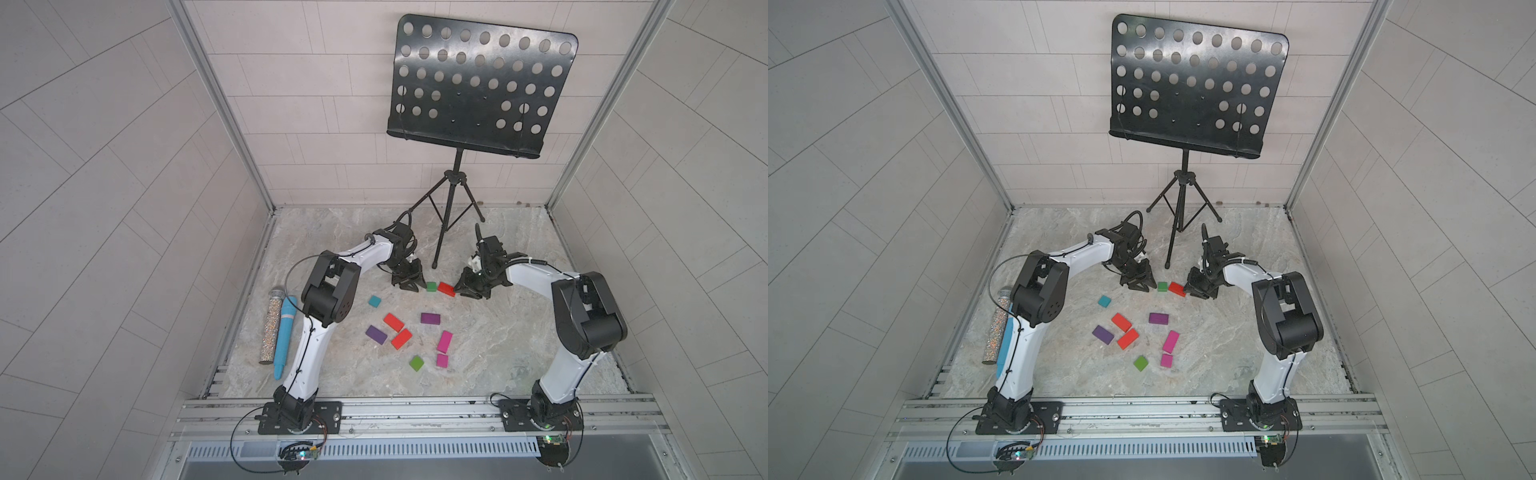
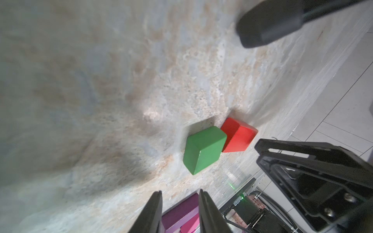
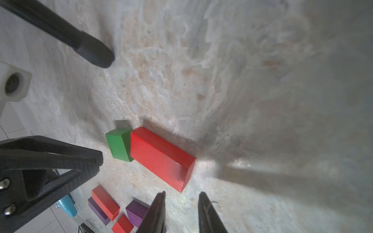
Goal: Assemble the number 7 with building blocks
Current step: Assemble the building block at the center of the board.
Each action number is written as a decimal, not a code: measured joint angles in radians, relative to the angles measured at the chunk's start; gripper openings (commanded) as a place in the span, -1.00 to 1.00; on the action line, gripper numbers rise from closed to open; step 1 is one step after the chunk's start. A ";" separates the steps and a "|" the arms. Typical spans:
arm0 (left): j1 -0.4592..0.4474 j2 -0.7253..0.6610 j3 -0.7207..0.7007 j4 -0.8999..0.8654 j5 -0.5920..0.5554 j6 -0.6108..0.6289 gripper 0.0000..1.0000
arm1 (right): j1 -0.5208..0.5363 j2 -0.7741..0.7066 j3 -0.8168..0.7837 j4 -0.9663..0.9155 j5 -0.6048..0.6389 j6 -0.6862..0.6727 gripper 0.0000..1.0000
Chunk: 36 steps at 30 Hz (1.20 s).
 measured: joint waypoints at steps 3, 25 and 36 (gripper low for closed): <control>0.000 0.000 0.005 0.007 0.003 -0.008 -0.28 | 0.005 0.008 0.002 0.000 0.000 0.000 -0.36; -0.016 0.023 0.010 0.058 0.026 -0.051 -0.34 | 0.019 0.083 0.103 -0.047 0.012 -0.050 -0.37; -0.020 0.043 0.025 0.081 0.029 -0.068 -0.35 | 0.019 0.117 0.150 -0.083 0.020 -0.080 -0.37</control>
